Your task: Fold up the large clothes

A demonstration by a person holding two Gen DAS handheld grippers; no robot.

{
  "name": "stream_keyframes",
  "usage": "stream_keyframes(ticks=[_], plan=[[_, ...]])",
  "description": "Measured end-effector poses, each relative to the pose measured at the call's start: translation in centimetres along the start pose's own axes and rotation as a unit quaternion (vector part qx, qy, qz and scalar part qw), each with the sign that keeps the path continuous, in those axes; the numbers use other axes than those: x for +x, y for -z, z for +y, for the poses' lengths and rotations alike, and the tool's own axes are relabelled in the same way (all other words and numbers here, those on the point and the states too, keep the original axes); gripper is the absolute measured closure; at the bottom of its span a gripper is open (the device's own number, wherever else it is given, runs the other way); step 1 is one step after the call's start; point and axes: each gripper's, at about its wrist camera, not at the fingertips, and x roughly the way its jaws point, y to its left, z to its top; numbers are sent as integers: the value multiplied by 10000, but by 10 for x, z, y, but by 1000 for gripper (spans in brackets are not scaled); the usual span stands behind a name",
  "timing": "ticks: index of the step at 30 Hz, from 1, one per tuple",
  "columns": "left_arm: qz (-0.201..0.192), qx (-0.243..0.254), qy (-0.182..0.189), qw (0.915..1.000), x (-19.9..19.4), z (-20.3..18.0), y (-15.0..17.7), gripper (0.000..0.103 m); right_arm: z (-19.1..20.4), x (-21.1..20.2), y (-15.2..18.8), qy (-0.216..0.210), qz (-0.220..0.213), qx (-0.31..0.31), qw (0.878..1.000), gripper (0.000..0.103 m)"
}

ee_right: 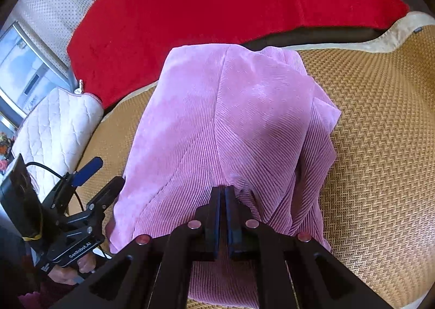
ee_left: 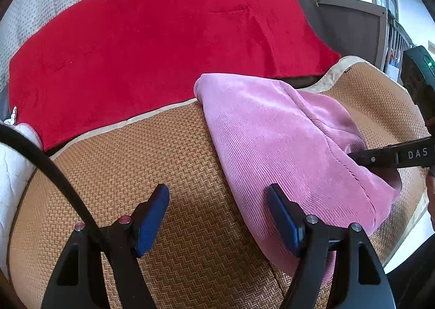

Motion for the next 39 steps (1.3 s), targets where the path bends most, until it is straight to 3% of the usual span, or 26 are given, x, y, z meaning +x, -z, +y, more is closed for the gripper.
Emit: stream_keyframes(ticks=[25,31,39], plan=[[5,15,-11,10000,4,2,2,27,-8,-6,4,-189,-125,-1,9997,96],[16,-17,6,10000,5,4,3,26,-14,-10,2,-376,-134,233,9989,96],[34,-150,21,9999,5,10,4,22,-20,-31,-3,-751,-575,405,9947,94]])
